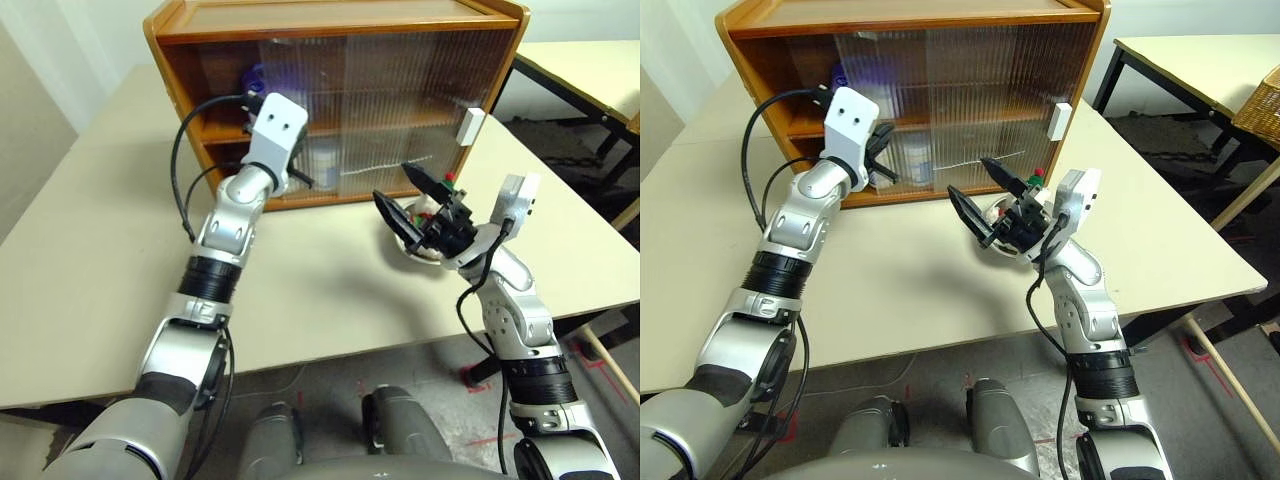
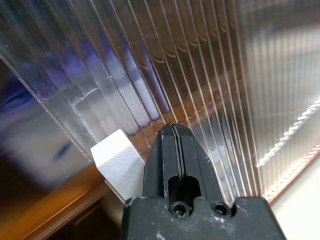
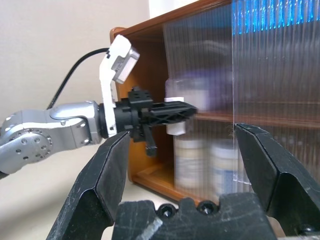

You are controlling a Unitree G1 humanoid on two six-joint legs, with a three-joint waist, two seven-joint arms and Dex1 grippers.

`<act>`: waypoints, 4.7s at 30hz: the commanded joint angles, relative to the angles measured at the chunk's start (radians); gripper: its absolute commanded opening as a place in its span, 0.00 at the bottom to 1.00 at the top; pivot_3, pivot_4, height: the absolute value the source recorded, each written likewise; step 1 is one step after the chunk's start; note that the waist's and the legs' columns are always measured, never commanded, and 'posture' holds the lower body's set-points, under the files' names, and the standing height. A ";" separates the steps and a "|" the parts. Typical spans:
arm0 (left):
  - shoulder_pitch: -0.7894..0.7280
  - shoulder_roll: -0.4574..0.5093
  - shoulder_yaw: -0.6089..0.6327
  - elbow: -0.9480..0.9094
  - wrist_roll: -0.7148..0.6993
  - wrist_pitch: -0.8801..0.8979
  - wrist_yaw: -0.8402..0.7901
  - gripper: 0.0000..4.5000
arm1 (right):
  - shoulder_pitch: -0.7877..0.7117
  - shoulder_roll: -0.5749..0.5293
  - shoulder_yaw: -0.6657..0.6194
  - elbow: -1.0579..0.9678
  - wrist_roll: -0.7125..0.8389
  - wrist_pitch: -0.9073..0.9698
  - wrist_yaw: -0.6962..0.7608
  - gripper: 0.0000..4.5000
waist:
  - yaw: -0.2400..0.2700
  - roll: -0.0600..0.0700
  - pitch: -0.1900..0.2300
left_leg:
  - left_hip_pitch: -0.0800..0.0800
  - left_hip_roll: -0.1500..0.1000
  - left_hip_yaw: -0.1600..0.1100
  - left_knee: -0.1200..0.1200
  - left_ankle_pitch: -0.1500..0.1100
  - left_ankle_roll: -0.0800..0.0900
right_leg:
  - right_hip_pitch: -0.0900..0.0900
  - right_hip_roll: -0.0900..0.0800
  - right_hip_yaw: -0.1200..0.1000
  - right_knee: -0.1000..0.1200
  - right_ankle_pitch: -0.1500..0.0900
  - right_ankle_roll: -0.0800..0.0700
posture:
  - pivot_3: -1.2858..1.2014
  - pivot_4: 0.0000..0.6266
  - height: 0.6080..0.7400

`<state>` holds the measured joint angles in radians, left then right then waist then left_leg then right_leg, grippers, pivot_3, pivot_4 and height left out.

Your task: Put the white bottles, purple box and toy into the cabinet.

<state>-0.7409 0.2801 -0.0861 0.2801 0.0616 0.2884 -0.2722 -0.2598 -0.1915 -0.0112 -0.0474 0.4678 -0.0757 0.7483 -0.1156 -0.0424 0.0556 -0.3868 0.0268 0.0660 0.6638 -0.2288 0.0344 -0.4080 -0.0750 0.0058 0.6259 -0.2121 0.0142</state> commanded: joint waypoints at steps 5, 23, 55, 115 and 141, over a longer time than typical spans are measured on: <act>0.105 0.045 0.044 -0.161 0.008 0.124 0.014 0.01 | -0.012 -0.005 0.006 0.024 0.000 0.011 0.020 1.00 | 0.011 0.001 0.000 | 0.000 0.002 0.000 0.000 0.000 0.000 | -0.001 0.003 0.000 0.000 0.001 -0.003 | 0.51 0.00 1.00; 0.210 0.150 0.128 -0.297 0.008 0.209 0.027 0.01 | -0.042 -0.001 0.008 0.070 0.003 0.012 0.066 1.00 | 0.057 0.001 0.000 | 0.000 0.004 0.000 -0.001 0.000 0.000 | -0.002 0.005 0.001 0.000 -0.002 -0.007 | 0.53 0.00 1.00; 0.533 0.268 0.324 -0.443 -0.686 0.122 -0.729 1.00 | -0.146 -0.361 -0.382 0.362 0.011 0.042 -0.072 0.62 | 0.082 0.003 0.001 | -0.002 0.003 0.005 -0.001 0.000 0.000 | -0.002 0.003 0.003 -0.002 -0.017 -0.022 | 0.53 0.01 1.00; 0.613 0.264 0.316 -0.514 -0.756 0.092 -0.645 1.00 | -0.498 -0.105 -0.167 0.714 -0.174 0.002 -0.131 0.01 | 0.104 0.005 0.002 | 0.000 0.004 0.004 -0.001 0.000 0.000 | -0.002 0.006 0.005 0.000 -0.014 -0.014 | 0.57 0.00 1.00; 0.619 0.264 0.310 -0.504 -0.750 0.072 -0.654 1.00 | -0.404 -0.183 -0.160 0.459 -0.148 0.243 -0.093 0.16 | 0.127 0.008 0.003 | -0.003 0.004 0.004 -0.005 -0.001 -0.001 | -0.006 0.003 0.002 0.000 -0.015 -0.014 | 0.57 0.00 1.00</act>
<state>-0.1197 0.5352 0.2311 -0.2232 -0.6981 0.3667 -0.9178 -0.6822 -0.3481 -0.1516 0.4402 0.3049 0.1122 0.6409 0.0117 -0.0348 0.0587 -0.3898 0.0307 0.0708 0.6584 -0.2296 0.0330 -0.4145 -0.0726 0.0081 0.6253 -0.2278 -0.0007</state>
